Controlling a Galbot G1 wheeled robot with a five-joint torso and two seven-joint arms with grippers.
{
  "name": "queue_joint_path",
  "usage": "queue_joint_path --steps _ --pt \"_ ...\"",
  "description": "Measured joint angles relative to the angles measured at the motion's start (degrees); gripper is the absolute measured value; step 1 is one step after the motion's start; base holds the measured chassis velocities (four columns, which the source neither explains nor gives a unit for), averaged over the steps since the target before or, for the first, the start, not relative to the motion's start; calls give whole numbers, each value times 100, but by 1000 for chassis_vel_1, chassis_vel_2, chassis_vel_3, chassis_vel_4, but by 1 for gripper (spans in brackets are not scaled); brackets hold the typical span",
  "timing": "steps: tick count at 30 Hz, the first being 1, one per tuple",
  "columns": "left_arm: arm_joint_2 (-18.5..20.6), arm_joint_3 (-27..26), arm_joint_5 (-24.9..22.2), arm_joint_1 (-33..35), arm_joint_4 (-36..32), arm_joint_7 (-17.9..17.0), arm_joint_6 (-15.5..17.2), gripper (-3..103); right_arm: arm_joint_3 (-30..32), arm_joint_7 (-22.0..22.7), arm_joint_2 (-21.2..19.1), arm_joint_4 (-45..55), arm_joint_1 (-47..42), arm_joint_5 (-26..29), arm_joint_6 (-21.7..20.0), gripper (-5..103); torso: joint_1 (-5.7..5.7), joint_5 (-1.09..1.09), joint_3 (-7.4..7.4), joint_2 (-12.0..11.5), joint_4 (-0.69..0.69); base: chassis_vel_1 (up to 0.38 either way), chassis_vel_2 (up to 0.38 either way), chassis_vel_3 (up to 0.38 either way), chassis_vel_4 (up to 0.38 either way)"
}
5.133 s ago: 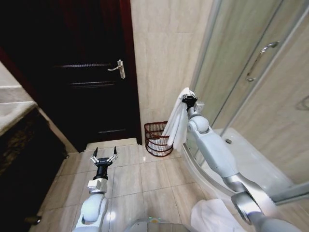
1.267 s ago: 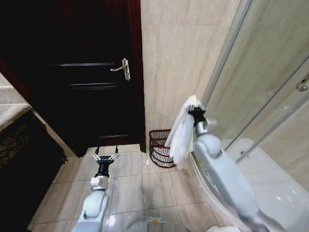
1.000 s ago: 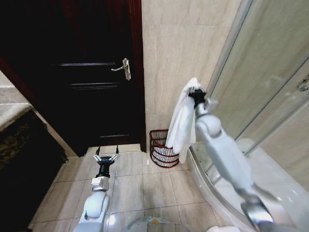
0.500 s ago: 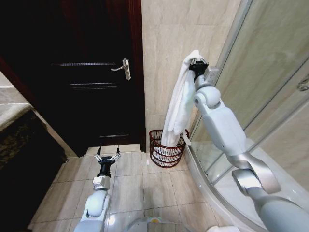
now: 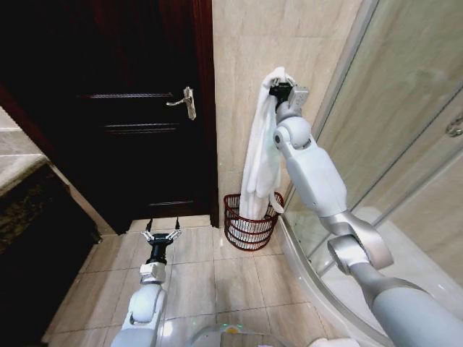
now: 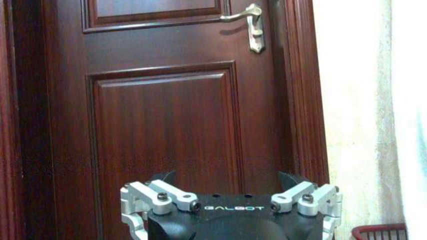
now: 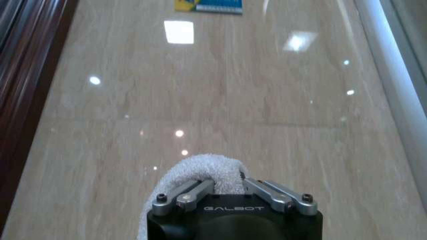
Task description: Discard the used towel into the hamper.
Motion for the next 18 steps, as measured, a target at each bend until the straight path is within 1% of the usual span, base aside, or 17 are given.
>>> queue_joint_path --steps 6,12,14,18 --pt "-65 -3 2 -2 49 11 -83 100 -144 17 -229 38 170 88 -21 2 0 2 0 0 -2 0 0 0 0" --pt "-131 4 18 -16 100 34 -160 100 -213 49 -207 -44 375 176 -47 2 -1 1 0 1 -1 0 0 0 0" --pt "-144 1 21 -24 110 37 -185 100 -238 96 -179 -27 319 187 -49 2 0 -2 -1 1 2 0 0 0 0" --pt "-145 -9 21 -32 109 37 -188 100 -252 119 -237 113 60 186 -49 2 -1 0 -1 1 3 0 0 0 0"
